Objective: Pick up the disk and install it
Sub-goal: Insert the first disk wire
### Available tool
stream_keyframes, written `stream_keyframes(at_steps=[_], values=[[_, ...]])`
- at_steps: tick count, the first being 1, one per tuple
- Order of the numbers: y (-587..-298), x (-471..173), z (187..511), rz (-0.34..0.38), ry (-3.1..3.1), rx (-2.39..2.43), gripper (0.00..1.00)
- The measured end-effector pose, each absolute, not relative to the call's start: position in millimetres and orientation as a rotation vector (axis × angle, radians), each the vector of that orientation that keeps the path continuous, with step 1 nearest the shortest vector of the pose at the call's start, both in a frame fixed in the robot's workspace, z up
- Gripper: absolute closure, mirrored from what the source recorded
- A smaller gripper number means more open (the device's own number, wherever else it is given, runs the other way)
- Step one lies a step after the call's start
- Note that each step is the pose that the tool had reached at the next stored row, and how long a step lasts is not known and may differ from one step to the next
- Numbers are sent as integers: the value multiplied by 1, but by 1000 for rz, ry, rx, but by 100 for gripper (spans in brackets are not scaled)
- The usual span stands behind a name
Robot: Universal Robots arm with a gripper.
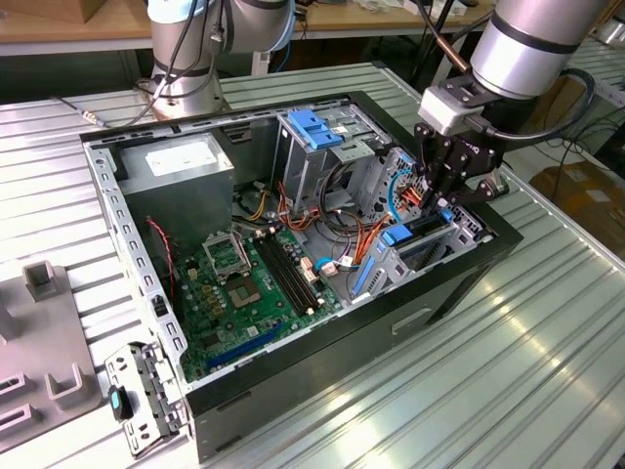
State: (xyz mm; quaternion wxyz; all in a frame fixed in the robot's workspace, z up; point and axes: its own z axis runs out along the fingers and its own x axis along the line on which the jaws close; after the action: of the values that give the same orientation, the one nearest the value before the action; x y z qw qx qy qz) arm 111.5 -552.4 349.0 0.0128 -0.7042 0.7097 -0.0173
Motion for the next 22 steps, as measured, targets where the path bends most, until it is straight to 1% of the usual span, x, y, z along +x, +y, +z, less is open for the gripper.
stream_keyframes(at_steps=[22], values=[[-555,113,342,-53,2232,-2173,83]])
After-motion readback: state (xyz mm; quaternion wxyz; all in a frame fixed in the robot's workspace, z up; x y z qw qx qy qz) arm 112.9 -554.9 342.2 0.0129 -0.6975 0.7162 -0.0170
